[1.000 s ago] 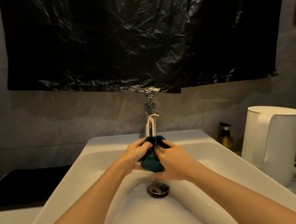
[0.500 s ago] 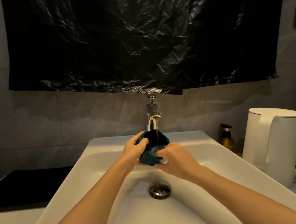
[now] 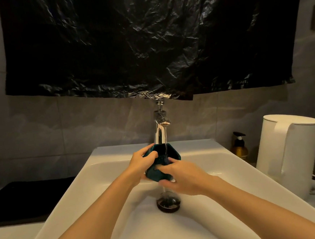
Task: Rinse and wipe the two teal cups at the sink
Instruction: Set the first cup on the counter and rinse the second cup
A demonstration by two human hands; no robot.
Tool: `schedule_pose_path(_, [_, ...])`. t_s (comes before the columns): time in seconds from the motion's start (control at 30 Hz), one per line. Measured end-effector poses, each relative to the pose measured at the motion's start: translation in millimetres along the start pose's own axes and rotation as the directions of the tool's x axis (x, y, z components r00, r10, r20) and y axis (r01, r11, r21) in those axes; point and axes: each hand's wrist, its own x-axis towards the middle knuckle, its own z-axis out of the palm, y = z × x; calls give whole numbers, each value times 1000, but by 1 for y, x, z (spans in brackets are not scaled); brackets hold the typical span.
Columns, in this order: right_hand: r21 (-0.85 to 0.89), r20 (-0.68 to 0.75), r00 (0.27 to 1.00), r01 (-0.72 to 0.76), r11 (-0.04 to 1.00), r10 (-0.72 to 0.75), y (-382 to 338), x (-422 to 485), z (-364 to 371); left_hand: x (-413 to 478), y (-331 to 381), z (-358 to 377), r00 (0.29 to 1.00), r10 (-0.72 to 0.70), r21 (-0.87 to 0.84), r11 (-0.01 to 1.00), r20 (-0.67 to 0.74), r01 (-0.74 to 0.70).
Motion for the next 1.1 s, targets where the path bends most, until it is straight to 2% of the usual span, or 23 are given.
schedule_pose_path(0.03, [37, 3, 1000, 12, 999, -12, -2, 2, 0, -1, 0, 1, 1000, -22, -11, 1000, 23, 22])
schedule_pose_path(0.17, [-251, -21, 1000, -10, 968, 5, 12, 5, 3, -4, 0, 5, 998, -51, -20, 998, 41, 52])
schedule_pose_path(0.2, [-266, -11, 1000, -22, 964, 19, 12, 4, 4, -3, 0, 5, 998, -49, -13, 999, 25, 49])
schedule_pose_path(0.3, [-37, 34, 999, -14, 999, 16, 4, 1, 9, -3, 0, 2, 999, -32, -1, 999, 3, 32])
schedule_pose_path(0.33, [-12, 29, 1000, -1, 1000, 1, 4, 2, 8, -2, 0, 2, 1000, -23, -5, 1000, 6, 23])
schedule_pose_path(0.47, [-200, -18, 999, -47, 979, 45, 7, 5, 3, -5, 3, 5, 999, -38, -20, 999, 20, 38])
schedule_pose_path(0.6, [-4, 15, 1000, 9, 1000, -9, -1, 3, 5, -6, 2, 5, 998, -55, 8, 998, 28, 55])
schedule_pose_path(0.77, [-235, 6, 999, -39, 971, 41, 6, 3, 2, -10, 4, 6, 995, -74, 11, 997, 65, 73])
schedule_pose_path(0.9, [-28, 30, 1000, 0, 1000, 1, -1, 0, 3, -10, 4, 4, 994, -90, 1, 996, 57, 90])
schedule_pose_path(0.97, [-71, 15, 1000, 15, 997, -14, 4, 5, 1, -11, 5, 4, 993, -93, 0, 996, 73, 93])
schedule_pose_path(1.1, [-222, 24, 998, -45, 974, 51, 5, 3, 3, -12, 4, 7, 994, -83, 34, 996, 71, 80])
